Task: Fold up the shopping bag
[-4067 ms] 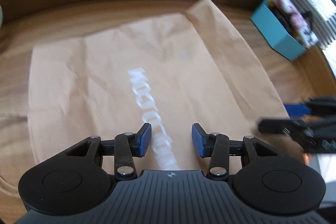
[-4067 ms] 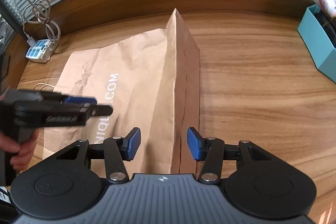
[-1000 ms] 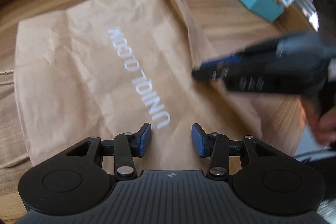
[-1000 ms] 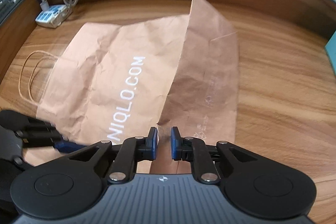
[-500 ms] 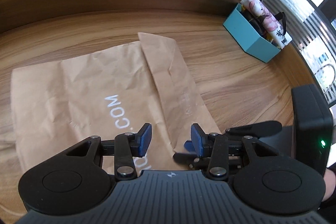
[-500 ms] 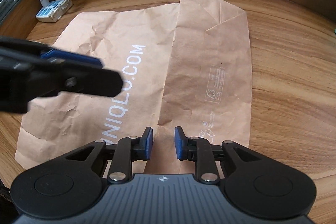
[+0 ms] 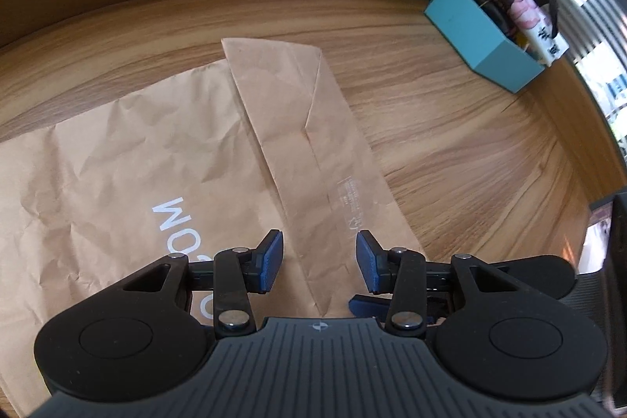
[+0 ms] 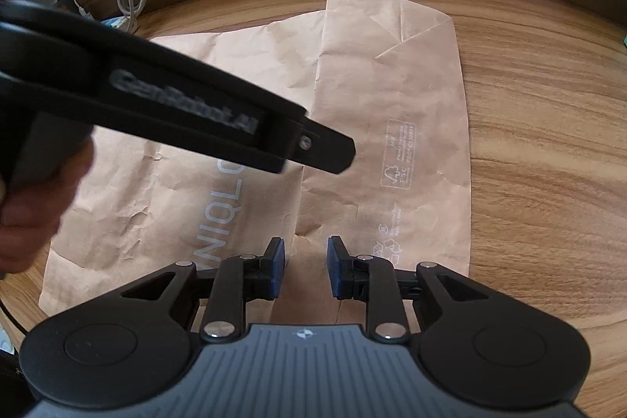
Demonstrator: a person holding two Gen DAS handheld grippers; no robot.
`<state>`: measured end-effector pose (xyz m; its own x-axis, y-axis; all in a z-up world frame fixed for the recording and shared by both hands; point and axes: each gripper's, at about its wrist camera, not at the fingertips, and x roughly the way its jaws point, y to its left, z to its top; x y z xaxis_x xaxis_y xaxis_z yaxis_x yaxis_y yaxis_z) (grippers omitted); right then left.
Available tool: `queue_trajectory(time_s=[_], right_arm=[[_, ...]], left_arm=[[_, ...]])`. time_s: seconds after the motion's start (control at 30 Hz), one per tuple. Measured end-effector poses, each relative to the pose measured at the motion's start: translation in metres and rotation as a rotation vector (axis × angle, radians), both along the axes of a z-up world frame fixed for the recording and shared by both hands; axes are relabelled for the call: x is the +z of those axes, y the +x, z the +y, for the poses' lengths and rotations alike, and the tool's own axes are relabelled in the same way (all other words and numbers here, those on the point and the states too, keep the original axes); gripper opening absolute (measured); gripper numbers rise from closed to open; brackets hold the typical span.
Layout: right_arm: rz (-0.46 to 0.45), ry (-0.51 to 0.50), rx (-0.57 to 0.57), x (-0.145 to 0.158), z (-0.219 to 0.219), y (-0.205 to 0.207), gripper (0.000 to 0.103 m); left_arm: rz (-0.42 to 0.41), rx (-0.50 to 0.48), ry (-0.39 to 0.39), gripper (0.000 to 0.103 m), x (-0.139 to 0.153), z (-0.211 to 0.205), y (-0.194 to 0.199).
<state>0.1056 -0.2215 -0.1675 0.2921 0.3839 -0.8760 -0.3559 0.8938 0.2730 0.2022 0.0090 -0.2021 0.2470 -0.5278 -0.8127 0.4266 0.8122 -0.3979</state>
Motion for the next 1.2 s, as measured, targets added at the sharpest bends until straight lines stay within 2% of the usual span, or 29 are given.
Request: queue_trajectory(time_s=[0.3,0.47,0.6,0.73,1.0,1.2], right_arm=[[-0.003,0.018,-0.016,-0.001,-0.006,-0.001,0.031],[-0.008,0.026,-0.014,0.0,-0.008,-0.002,0.035],[-0.006,0.037,-0.018,0.002,-0.015,-0.003,0.035],[0.004,0.03,-0.023,0.008,-0.018,-0.003,0.036],[-0.02,0.02,-0.023,0.035,-0.046,-0.014,0.036],[0.012,-0.077,-0.006,0.011,-0.057,-0.025,0.036]], left_arm=[[-0.066,0.076,-0.091,0.044,0.02,0.004,-0.003],[-0.037,0.048,-0.051,0.044,0.006,-0.01,-0.001],[0.031,0.064,-0.032,0.038,-0.012,-0.011,0.005],[0.075,0.091,-0.04,0.038,-0.024,-0.009,0.01],[0.068,0.093,-0.059,0.038,-0.031,-0.005,0.011],[0.069,0.09,-0.05,0.038,-0.029,-0.005,0.009]])
